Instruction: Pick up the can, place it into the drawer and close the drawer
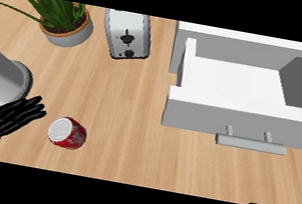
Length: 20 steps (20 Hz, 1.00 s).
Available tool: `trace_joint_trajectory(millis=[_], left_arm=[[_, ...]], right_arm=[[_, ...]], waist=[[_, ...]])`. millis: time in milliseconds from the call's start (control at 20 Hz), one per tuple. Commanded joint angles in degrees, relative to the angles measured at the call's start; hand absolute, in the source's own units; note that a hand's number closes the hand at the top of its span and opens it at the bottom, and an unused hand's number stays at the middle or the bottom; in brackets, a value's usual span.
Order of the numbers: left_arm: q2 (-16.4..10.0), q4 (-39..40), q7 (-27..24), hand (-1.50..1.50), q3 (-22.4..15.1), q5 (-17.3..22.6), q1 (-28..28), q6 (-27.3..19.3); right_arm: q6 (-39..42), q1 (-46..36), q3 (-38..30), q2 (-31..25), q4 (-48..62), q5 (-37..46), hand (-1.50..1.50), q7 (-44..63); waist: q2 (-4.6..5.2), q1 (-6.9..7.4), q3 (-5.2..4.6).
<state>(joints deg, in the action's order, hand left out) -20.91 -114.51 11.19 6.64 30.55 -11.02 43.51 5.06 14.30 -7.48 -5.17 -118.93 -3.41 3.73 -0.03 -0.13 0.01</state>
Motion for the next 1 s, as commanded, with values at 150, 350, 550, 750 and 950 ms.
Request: trace_joint_trajectory(millis=[150,350,550,750,950], left_arm=[[3.8,3.4,-0.5,-1.5,-0.2,-4.2,2.1,2.2],[5.6,12.1,-10.5,-1.5,2.7,-13.9,2.5,7.4],[7.3,15.9,-9.8,-1.5,2.2,-16.0,7.0,4.6],[8.1,21.8,-14.6,-1.5,2.7,-22.2,10.3,4.0],[12.2,25.0,-21.1,-1.5,-0.6,-31.9,9.5,0.9]], right_arm=[[2.5,3.2,-1.9,0.8,-1.1,-1.6,-1.5,-1.5],[2.1,-1.6,-4.2,-0.5,1.8,-2.4,-1.5,0.0],[3.1,-1.6,-2.0,-0.1,3.3,1.2,-1.5,-2.0],[5.6,0.0,-6.0,-1.4,1.8,-4.1,-1.5,-1.3],[2.4,-1.0,-1.0,1.9,-0.4,2.3,-1.5,-0.1]], waist=[[-0.03,0.02,-0.01],[0.01,0.1,-0.04],[0.02,0.0,-0.02],[0.04,-0.19,-0.03],[0.03,-0.06,-0.04]])
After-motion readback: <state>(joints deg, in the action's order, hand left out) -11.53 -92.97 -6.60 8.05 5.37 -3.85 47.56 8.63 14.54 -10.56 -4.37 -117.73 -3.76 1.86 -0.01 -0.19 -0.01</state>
